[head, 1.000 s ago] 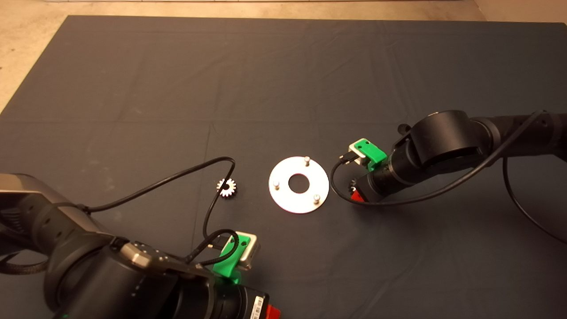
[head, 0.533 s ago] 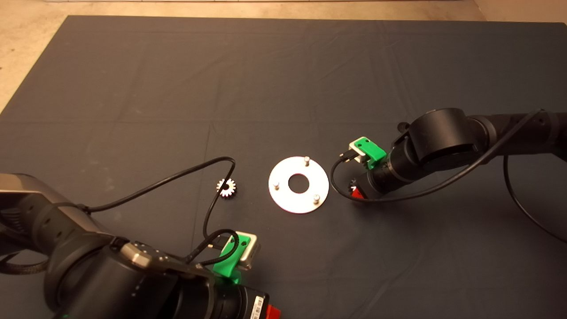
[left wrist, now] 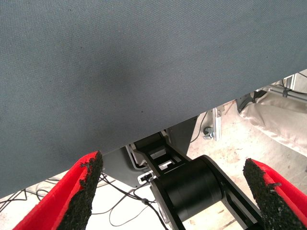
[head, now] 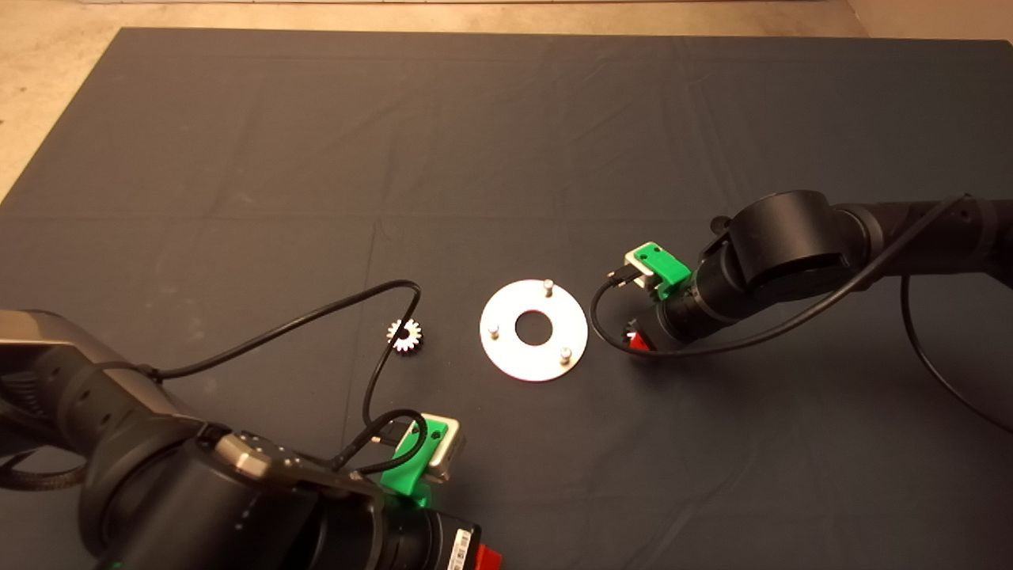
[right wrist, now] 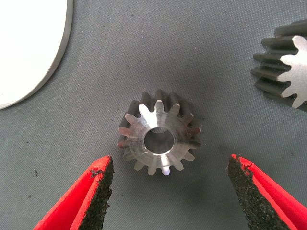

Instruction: Install three planetary gears onto the carrier pins

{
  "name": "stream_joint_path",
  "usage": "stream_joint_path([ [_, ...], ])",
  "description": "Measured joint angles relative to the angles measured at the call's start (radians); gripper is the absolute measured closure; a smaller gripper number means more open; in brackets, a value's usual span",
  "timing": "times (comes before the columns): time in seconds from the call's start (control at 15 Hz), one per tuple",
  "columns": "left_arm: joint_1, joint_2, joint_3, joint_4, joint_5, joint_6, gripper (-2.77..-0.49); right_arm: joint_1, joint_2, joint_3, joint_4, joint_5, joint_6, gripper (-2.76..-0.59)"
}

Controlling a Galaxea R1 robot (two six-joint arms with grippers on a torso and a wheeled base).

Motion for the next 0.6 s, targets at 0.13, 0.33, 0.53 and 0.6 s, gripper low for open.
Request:
stream_joint_path([
  [0.13, 0.000, 0.000, 0.000, 0.004, 0.000, 0.000, -2.08, 0.000, 0.000, -0.001, 0.000, 0.000, 0.000, -1.76],
  [0.33, 0.000, 0.000, 0.000, 0.012, 0.000, 0.000, -2.08, 0.000, 0.000, -0.001, 0.000, 0.000, 0.000, -1.76],
  [0.53, 0.000, 0.001, 0.000, 0.014, 0.000, 0.000, -2.08, 0.000, 0.003, -0.001, 0.000, 0.000, 0.000, -1.76],
  [0.6, 0.000, 0.001, 0.000, 0.015, 0.000, 0.000, -2.08, 0.000, 0.002, -0.001, 0.000, 0.000, 0.000, -1.76],
])
